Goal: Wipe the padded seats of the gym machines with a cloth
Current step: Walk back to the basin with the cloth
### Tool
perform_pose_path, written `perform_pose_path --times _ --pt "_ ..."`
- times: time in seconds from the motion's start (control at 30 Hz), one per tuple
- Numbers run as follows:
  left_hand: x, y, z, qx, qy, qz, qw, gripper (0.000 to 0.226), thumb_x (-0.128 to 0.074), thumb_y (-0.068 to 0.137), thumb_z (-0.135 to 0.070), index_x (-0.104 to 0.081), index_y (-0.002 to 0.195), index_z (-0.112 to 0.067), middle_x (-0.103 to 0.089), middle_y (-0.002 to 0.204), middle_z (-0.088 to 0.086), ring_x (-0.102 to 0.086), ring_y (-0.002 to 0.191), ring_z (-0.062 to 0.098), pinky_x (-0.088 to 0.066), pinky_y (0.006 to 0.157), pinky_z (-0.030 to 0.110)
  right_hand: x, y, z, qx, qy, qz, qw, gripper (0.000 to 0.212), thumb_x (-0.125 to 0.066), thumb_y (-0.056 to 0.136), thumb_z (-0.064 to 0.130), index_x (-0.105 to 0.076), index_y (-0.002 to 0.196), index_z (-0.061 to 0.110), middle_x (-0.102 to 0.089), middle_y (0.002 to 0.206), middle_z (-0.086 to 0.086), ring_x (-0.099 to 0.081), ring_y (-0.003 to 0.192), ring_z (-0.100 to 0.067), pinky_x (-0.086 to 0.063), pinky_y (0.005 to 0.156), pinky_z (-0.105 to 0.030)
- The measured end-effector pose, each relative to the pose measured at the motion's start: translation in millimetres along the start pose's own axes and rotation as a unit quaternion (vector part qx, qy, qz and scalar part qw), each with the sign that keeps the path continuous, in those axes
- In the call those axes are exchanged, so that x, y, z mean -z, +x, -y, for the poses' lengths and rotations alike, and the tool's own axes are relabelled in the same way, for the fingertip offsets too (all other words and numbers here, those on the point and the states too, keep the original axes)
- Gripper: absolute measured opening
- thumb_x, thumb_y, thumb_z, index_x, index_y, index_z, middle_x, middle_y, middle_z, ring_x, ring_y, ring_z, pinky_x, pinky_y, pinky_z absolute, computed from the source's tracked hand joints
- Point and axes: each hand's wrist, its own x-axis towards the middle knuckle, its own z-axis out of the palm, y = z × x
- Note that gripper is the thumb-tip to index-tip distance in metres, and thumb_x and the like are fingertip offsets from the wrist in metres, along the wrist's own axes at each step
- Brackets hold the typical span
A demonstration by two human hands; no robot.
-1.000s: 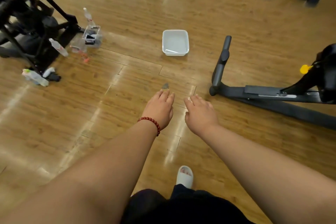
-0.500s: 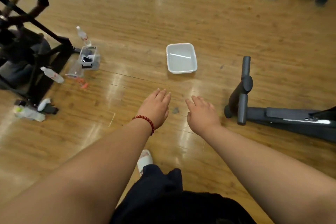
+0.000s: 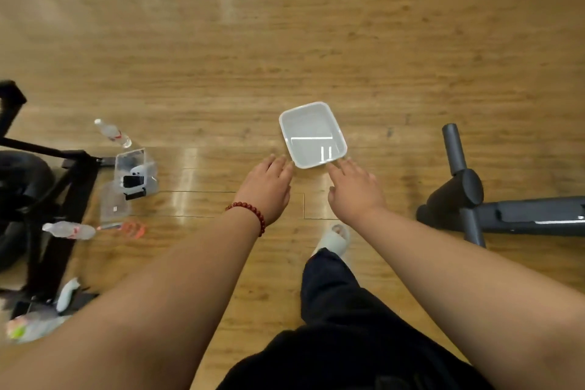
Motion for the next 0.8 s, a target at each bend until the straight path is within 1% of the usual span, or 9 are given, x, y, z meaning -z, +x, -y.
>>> perform_pose_path --times 0.1,0.23,0.37,0.47,0.57,0.67,0.8 --pt "12 63 25 -0.002 0.000 -0.004 1.000 0.055 -0.032 0.104 -0.029 -0.014 0.153 -0.012 -0.017 0.160 0.009 -0.013 0.147 0.025 -0.011 0.119 0.033 15 63 -8 -0.002 -0.008 0.015 1.000 0.058 -0.037 0.100 0.026 -0.015 0.154 0.024 -0.013 0.162 -0.002 -0.006 0.149 -0.019 -0.014 0.117 -0.038" --pt "35 150 53 -0.013 -0.003 -0.001 1.000 0.056 -0.031 0.104 -0.031 -0.013 0.154 -0.011 -0.017 0.160 0.009 -0.015 0.147 0.026 -0.012 0.120 0.034 48 151 -18 0.017 -0.022 0.029 0.999 0.059 -0.037 0.100 0.026 -0.013 0.154 0.024 -0.011 0.162 -0.001 -0.005 0.149 -0.019 -0.012 0.117 -0.036" --pt "60 229 76 -0.013 -0.026 -0.008 1.000 0.055 -0.031 0.104 -0.029 -0.014 0.153 -0.012 -0.016 0.160 0.007 -0.013 0.147 0.025 -0.015 0.118 0.032 85 230 -28 0.007 -0.028 0.021 0.999 0.057 -0.035 0.101 0.028 -0.013 0.154 0.025 -0.010 0.162 0.000 -0.005 0.149 -0.018 -0.014 0.116 -0.035" --pt "74 280 95 -0.027 -0.038 -0.012 0.999 0.054 -0.031 0.104 -0.029 -0.015 0.153 -0.012 -0.016 0.160 0.007 -0.012 0.147 0.024 -0.016 0.118 0.032 108 276 -36 -0.011 -0.018 0.012 1.000 0.056 -0.035 0.101 0.026 -0.016 0.154 0.025 -0.014 0.161 0.000 -0.007 0.149 -0.018 -0.015 0.116 -0.036" --pt "85 331 115 -0.053 -0.029 -0.002 0.998 0.054 -0.031 0.105 -0.029 -0.014 0.153 -0.012 -0.015 0.160 0.007 -0.011 0.147 0.024 -0.012 0.119 0.031 122 312 -44 -0.047 -0.006 0.005 0.999 0.055 -0.035 0.100 0.025 -0.018 0.152 0.024 -0.016 0.161 0.001 -0.009 0.149 -0.018 -0.017 0.115 -0.035" --pt "96 383 133 -0.086 -0.042 -0.001 0.995 0.055 -0.031 0.104 -0.028 -0.013 0.154 -0.013 -0.014 0.161 0.006 -0.010 0.148 0.023 -0.013 0.118 0.031 131 344 -48 -0.092 0.015 -0.004 0.996 0.055 -0.035 0.100 0.024 -0.019 0.152 0.024 -0.017 0.160 0.001 -0.008 0.149 -0.017 -0.017 0.114 -0.035" --pt "117 449 149 -0.158 -0.075 0.021 0.984 0.055 -0.032 0.104 -0.029 -0.014 0.154 -0.014 -0.012 0.161 0.006 -0.012 0.148 0.022 -0.016 0.117 0.031 143 380 -49 -0.190 0.054 -0.024 0.980 0.056 -0.035 0.100 0.025 -0.017 0.153 0.025 -0.015 0.161 0.001 -0.008 0.149 -0.017 -0.016 0.115 -0.034"
